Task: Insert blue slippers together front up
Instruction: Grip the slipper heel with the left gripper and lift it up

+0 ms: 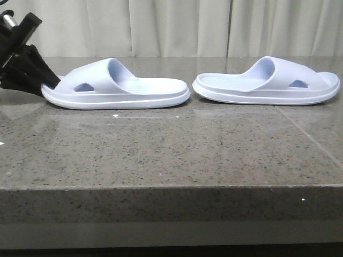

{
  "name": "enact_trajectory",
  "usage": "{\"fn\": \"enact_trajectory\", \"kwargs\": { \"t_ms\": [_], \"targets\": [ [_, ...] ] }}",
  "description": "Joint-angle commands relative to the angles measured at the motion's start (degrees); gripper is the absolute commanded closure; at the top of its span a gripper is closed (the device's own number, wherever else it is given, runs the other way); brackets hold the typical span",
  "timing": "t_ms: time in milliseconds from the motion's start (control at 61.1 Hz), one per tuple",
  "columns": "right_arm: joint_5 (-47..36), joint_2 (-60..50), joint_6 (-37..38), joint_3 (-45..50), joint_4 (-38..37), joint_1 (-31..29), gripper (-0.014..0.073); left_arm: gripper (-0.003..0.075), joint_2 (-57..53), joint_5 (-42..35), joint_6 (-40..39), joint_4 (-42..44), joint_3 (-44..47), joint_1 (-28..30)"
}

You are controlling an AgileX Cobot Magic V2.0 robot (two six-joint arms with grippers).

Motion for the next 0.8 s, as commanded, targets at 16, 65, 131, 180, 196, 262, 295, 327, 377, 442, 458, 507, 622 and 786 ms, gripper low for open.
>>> {"fn": "enact_trajectory", "kwargs": {
  "t_ms": [16,65,131,180,196,262,295,327,377,442,458,507,622,786],
  "targets": [
    [-4.7,0.9,-0.3,-1.4,0.1,-0.4,-0.0048,0.0738,-2.6,5.7,2.4,-7.9,-1.1,-0.6],
    [-4.7,0.9,-0.3,-1.4,0.1,-0.4,-0.0048,0.0739,-2.7,5.8,2.6,-9.6,-1.1,-0.4],
    [-4.7,0.9,-0.3,-1.4,0.1,-0.4,-0.0048,0.0739,-3.0,5.8,2.6,-11.0,-1.2,0.2],
    [-4.7,0.9,-0.3,-1.4,0.1,-0.4,-0.0048,0.0739,-3.3,5.8,2.4,-11.6,-1.2,0.8],
    [-4.7,0.9,-0.3,-1.4,0.1,-0.4,-0.0048,0.0739,-3.4,5.8,2.4,-11.8,-1.2,1.1],
    [-4.7,0.9,-0.3,-1.4,0.1,-0.4,-0.0048,0.0739,-4.2,5.8,1.8,-12.7,-1.2,2.3],
    [-4.7,0.9,-0.3,-1.4,0.1,-0.4,-0.0048,0.0739,-4.8,5.8,1.4,-13.2,-1.2,2.8],
    [-4.7,0.9,-0.3,-1.4,0.1,-0.4,-0.0048,0.0739,-5.3,5.8,0.9,-13.8,-1.2,3.2],
    [-4.7,0.9,-0.3,-1.4,0.1,-0.4,-0.0048,0.0739,-6.2,5.8,0.8,-14.8,-1.2,4.1],
    [-4.7,0.9,-0.3,-1.4,0.1,-0.4,-0.0048,0.0739,-7.6,5.8,0.5,-16.5,-1.2,5.0],
    [-4.7,0.9,-0.3,-1.4,0.1,-0.4,-0.0048,0.0739,-8.0,5.8,0.3,-16.9,-1.2,5.4],
    [-4.7,0.9,-0.3,-1.4,0.1,-0.4,-0.0048,0.0739,-9.1,5.8,0.0,-18.4,-1.2,6.1],
    [-4.7,0.9,-0.3,-1.4,0.1,-0.4,-0.0048,0.0739,-11.9,5.8,-0.8,-20.5,-1.2,6.7],
    [-4.7,0.9,-0.3,-1.4,0.1,-0.4,-0.0048,0.0739,-15.3,5.8,-1.2,-21.9,-1.2,6.7]
  ]
}}
